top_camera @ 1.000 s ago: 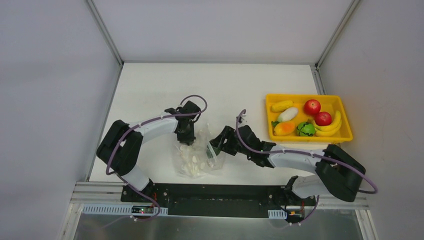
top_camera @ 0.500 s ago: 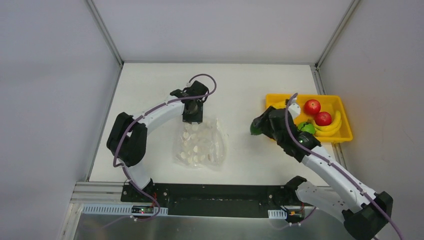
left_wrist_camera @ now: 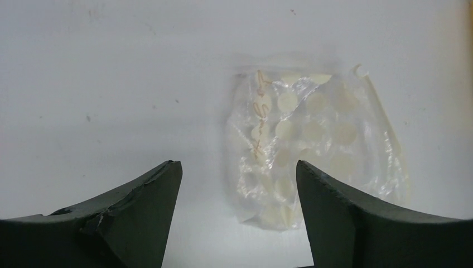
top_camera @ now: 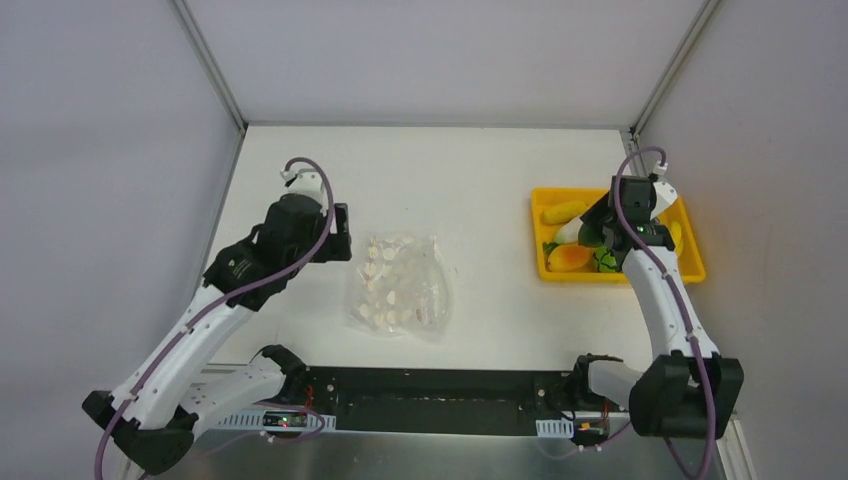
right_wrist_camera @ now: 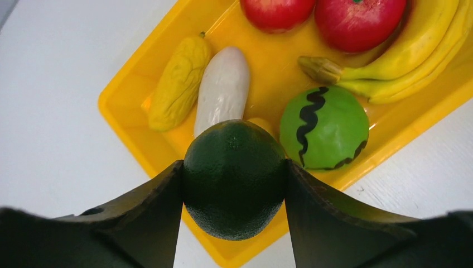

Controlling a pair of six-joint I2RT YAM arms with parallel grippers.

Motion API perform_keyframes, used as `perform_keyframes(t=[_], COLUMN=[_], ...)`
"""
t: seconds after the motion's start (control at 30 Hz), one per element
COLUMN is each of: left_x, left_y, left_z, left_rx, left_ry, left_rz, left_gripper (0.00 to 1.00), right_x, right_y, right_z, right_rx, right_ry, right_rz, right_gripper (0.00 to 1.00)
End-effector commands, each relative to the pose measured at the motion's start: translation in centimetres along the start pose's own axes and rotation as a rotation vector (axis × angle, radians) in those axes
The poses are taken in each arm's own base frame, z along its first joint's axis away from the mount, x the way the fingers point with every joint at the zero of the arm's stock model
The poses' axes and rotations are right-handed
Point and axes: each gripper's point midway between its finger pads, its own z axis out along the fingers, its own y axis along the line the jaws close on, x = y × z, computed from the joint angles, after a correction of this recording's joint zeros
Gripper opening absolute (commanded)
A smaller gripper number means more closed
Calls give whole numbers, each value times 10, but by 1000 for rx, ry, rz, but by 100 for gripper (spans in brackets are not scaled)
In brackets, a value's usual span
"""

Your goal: Open the zip-top bag and remove the fake food

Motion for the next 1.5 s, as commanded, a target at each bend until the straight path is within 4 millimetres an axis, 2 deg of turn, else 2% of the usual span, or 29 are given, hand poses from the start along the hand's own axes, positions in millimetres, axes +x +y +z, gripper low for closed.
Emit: perform_keyframes(t=[0.0, 0.13, 0.23, 0.33, 0.43, 0.53, 0.6, 0.8, 1.03, 1.13, 1.27, 1.47], left_x=[39, 51, 54, 52, 51, 51, 50, 49, 43, 33, 16, 5], left_y=[42, 60, 64, 65, 71, 72, 73, 74, 78, 84, 101, 137], left_z=[-9, -18, -17, -19, -21, -23, -25, -27, -37, -54, -91, -152], left_rx=[-105, -142, -145, -147, -178, -179, -178, -174, -178, -183, -207, -249], left_ry=[23, -35, -70, -76, -77, -89, -104, -115, -155, -184, -259, -421], left_rz=[93, 82, 65, 62, 67, 58, 52, 46, 24, 6, -37, -138], left_gripper=[79, 81, 82, 83, 84, 87, 89, 90, 90, 90, 90, 90], right_x=[-27, -37, -40, -40, -43, -56, -66, -92, -120, -124, -113, -87], right_y=[5, -7, -18, -24, -25, -20, -19, -24, -44, -57, -75, -91], right_z=[28, 59, 80, 98, 102, 90, 76, 19, -81, -132, -181, -231], right_rx=[14, 88, 136, 161, 165, 138, 118, 56, -7, -47, -85, -182], right_ry=[-22, -24, -10, 19, 39, 8, -30, -167, -400, -515, -604, -675], right_rz=[11, 34, 66, 95, 117, 131, 138, 131, 141, 159, 175, 185], right_gripper=[56, 60, 63, 72, 85, 94, 99, 99, 99, 99, 99, 99])
